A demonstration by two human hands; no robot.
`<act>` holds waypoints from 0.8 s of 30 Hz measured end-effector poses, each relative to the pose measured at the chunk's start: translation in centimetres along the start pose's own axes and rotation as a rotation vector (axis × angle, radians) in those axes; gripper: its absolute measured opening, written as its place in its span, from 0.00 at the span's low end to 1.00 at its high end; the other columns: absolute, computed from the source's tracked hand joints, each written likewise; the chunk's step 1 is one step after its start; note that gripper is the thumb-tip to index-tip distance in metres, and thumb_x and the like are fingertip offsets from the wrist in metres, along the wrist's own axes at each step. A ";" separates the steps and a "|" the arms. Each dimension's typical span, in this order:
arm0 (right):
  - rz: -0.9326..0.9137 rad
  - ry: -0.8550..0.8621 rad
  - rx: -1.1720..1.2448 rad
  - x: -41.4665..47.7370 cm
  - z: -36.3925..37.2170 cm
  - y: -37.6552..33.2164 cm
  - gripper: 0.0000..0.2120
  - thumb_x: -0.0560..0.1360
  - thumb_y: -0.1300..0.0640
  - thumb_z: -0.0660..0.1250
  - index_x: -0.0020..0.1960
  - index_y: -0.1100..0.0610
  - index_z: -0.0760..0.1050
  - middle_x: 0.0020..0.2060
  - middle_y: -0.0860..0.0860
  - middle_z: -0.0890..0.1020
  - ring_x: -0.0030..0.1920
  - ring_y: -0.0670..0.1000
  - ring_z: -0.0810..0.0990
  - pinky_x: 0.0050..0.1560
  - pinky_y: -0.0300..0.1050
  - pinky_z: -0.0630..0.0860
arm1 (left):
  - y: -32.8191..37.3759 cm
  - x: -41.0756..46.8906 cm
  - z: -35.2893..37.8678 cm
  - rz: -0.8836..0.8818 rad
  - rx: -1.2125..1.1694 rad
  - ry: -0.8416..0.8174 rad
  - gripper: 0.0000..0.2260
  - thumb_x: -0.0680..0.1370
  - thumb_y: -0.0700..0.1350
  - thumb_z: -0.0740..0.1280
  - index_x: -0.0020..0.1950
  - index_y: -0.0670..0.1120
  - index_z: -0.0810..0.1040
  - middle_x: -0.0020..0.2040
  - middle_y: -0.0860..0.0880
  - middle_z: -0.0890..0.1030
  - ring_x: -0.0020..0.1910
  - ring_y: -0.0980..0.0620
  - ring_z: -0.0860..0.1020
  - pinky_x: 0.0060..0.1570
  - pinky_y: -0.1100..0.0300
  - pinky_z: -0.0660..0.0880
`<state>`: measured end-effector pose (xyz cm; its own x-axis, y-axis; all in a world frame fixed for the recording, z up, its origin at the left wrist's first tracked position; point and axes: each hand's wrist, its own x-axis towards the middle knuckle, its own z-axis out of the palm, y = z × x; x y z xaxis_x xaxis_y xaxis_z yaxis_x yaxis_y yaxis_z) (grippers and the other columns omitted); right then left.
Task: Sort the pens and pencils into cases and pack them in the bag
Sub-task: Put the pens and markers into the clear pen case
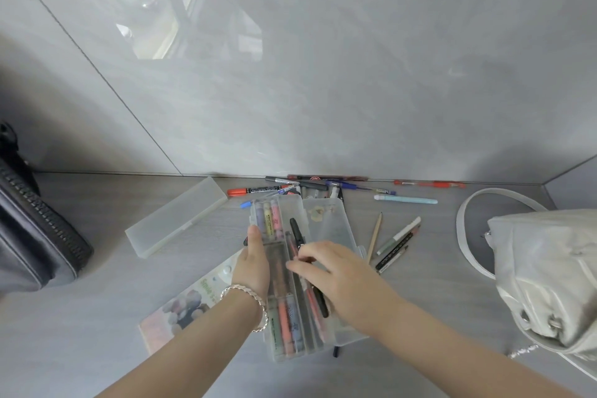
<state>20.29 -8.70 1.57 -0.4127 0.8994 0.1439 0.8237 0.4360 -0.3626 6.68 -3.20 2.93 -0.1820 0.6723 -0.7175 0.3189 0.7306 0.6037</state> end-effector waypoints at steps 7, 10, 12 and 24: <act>0.178 0.070 0.335 0.4 -1.2 0.6 0.16 0.73 0.61 0.56 0.53 0.55 0.80 0.53 0.49 0.82 0.56 0.43 0.73 0.61 0.33 0.64 | -0.4 -0.4 0.2 0.006 -0.029 0.004 0.32 0.79 0.62 0.44 0.72 0.42 0.65 0.69 0.38 0.70 0.68 0.39 0.68 0.70 0.46 0.62; 0.284 0.056 0.254 1.3 -0.7 0.5 0.22 0.76 0.48 0.52 0.65 0.55 0.72 0.65 0.48 0.73 0.67 0.43 0.64 0.69 0.34 0.53 | -0.4 -1.0 0.2 0.068 -0.029 -0.018 0.31 0.79 0.61 0.45 0.71 0.42 0.66 0.68 0.40 0.71 0.68 0.42 0.68 0.70 0.51 0.60; 0.301 0.032 0.147 1.8 -0.2 0.3 0.24 0.75 0.46 0.51 0.65 0.56 0.71 0.64 0.51 0.74 0.69 0.49 0.65 0.68 0.41 0.57 | -0.3 -1.4 0.1 0.096 -0.044 -0.034 0.28 0.80 0.59 0.45 0.68 0.43 0.70 0.60 0.43 0.76 0.60 0.46 0.72 0.65 0.55 0.63; 0.292 0.120 0.278 1.4 -0.1 2.7 0.15 0.72 0.46 0.61 0.50 0.54 0.80 0.49 0.45 0.77 0.60 0.45 0.65 0.64 0.29 0.57 | 0.9 -0.6 1.7 0.121 -0.011 -0.051 0.26 0.80 0.59 0.46 0.66 0.44 0.71 0.50 0.46 0.77 0.44 0.55 0.74 0.49 0.61 0.68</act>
<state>21.97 -6.31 0.84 -0.1160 0.9884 0.0984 0.7566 0.1521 -0.6360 8.69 -3.13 3.34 -0.0957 0.7488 -0.6558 0.3252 0.6462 0.6904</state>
